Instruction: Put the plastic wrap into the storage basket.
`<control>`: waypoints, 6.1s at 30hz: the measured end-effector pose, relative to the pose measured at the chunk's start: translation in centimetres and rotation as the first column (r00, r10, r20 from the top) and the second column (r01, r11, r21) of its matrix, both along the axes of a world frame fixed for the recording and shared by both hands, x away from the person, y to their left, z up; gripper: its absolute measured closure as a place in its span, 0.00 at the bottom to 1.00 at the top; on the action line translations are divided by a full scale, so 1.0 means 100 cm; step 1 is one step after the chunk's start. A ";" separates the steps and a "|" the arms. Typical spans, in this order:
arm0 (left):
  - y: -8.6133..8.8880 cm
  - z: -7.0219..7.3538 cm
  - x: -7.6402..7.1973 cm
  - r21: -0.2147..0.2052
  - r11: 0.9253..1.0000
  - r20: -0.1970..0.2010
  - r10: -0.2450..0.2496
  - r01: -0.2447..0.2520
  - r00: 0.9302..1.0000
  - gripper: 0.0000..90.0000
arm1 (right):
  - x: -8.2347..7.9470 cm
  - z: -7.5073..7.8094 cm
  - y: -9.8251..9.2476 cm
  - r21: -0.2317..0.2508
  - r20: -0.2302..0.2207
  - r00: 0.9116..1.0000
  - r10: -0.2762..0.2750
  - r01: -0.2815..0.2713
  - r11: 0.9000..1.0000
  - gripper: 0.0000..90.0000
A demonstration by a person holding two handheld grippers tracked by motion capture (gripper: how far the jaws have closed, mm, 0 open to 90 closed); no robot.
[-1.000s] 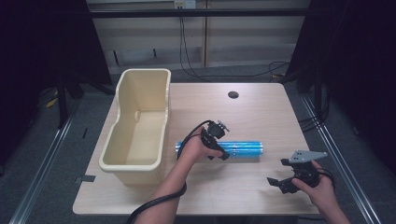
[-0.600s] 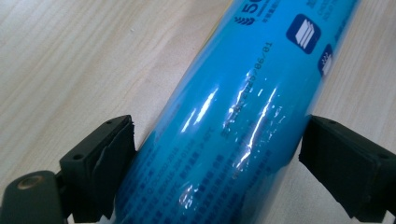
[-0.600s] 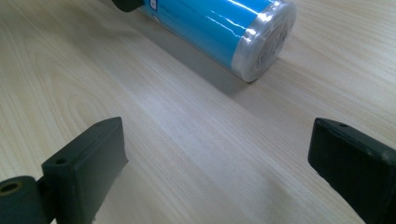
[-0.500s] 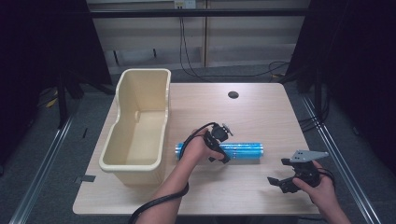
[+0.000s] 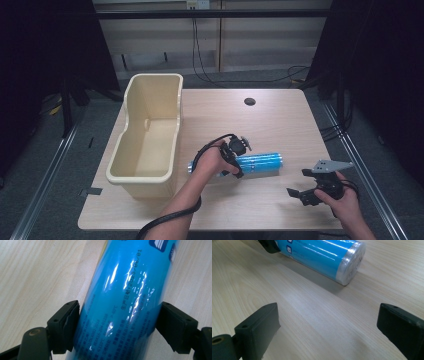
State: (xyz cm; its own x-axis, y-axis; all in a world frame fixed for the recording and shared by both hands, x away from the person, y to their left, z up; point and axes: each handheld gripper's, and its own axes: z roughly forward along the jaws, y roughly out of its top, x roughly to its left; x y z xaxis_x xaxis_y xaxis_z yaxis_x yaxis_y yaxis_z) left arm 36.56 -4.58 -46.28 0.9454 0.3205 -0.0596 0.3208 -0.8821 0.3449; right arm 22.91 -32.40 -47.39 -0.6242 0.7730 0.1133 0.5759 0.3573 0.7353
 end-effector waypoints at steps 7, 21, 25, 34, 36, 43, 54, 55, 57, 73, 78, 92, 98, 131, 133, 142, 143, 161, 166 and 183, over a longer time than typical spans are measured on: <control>0.000 -0.003 0.007 0.003 1.000 -0.029 -0.005 0.005 1.000 0.25 | 0.000 0.000 0.000 0.004 0.004 1.000 0.002 -0.002 1.000 0.05; -0.015 -0.006 0.012 0.124 0.992 -0.094 0.021 -0.009 0.995 0.25 | 0.001 -0.001 0.000 0.005 0.003 1.000 0.002 -0.002 1.000 0.05; -0.015 -0.006 0.011 0.107 0.994 -0.116 0.028 -0.016 0.993 0.26 | 0.001 -0.001 0.000 0.005 0.003 1.000 0.007 -0.007 1.000 0.05; -0.016 -0.002 0.006 0.088 0.992 -0.201 0.104 -0.088 0.974 0.33 | 0.001 -0.001 -0.001 0.005 0.007 1.000 0.005 -0.005 1.000 0.05; -0.015 -0.002 0.005 0.105 0.986 -0.234 0.153 -0.132 0.960 0.35 | 0.001 -0.001 0.000 0.007 0.007 1.000 0.004 -0.004 1.000 0.05; -0.007 0.012 0.006 0.107 0.975 -0.211 0.211 -0.192 0.954 0.35 | 0.001 0.000 -0.002 0.028 0.012 1.000 -0.002 0.001 1.000 0.05; -0.004 0.042 0.011 0.112 0.969 -0.237 0.239 -0.219 0.942 0.35 | 0.001 0.000 -0.002 0.031 0.011 1.000 0.001 -0.002 1.000 0.05; -0.004 0.045 0.011 0.112 0.965 -0.236 0.257 -0.236 0.937 0.35 | 0.001 0.000 -0.001 0.030 0.011 1.000 0.001 -0.001 1.000 0.05; -0.003 0.051 0.012 0.112 0.964 -0.236 0.263 -0.243 0.936 0.35 | 0.001 0.000 -0.001 0.028 0.012 1.000 0.007 -0.008 1.000 0.05; 0.024 0.109 0.018 0.097 0.942 -0.255 0.336 -0.321 0.907 0.36 | 0.001 0.001 -0.001 0.036 0.016 1.000 0.004 -0.005 0.999 0.05; 0.031 0.122 0.018 0.112 0.934 -0.236 0.358 -0.340 0.903 0.36 | 0.001 0.001 0.000 0.036 0.017 1.000 0.007 -0.008 0.999 0.05; 0.051 0.161 0.019 0.123 0.897 -0.242 0.442 -0.425 0.864 0.36 | 0.000 0.001 0.001 0.040 0.005 1.000 0.011 -0.012 0.999 0.05; 0.060 0.176 0.021 0.122 0.886 -0.238 0.464 -0.448 0.853 0.36 | 0.001 0.001 0.001 0.039 0.015 1.000 0.007 -0.007 0.999 0.05; 0.103 0.215 0.018 0.141 0.831 -0.248 0.556 -0.538 0.794 0.36 | 0.000 0.002 0.002 0.033 0.018 1.000 0.008 -0.009 0.999 0.05; 0.106 0.216 0.017 0.141 0.826 -0.252 0.562 -0.545 0.788 0.36 | 0.000 0.001 0.002 0.033 0.017 1.000 0.010 -0.011 0.999 0.05; 0.122 0.224 0.017 0.144 0.806 -0.241 0.591 -0.574 0.769 0.36 | 0.000 0.002 0.002 0.034 0.015 1.000 0.007 -0.007 0.999 0.05; 0.124 0.225 0.016 0.143 0.798 -0.242 0.602 -0.585 0.761 0.36 | 0.000 0.001 0.002 0.033 0.020 1.000 0.012 -0.013 0.999 0.05; 0.148 0.233 0.012 0.149 0.761 -0.245 0.647 -0.632 0.722 0.36 | 0.000 0.001 0.003 0.028 0.023 1.000 0.012 -0.012 1.000 0.05; 0.155 0.235 0.011 0.143 0.743 -0.237 0.667 -0.654 0.706 0.36 | 0.000 0.001 0.002 0.032 0.021 1.000 0.011 -0.012 0.999 0.05; 0.186 0.235 0.008 0.158 0.699 -0.201 0.715 -0.698 0.670 0.36 | 0.000 0.003 0.003 0.031 0.024 1.000 0.004 -0.005 1.000 0.05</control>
State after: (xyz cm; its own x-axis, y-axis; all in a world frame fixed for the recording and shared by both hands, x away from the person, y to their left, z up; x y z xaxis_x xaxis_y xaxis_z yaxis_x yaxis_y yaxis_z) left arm 37.33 13.99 -22.80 0.3947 0.8976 -0.1965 0.9178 -0.3752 0.1297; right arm 22.89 -32.10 -47.13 -0.6303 0.7667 0.1219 0.5565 0.3367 0.7596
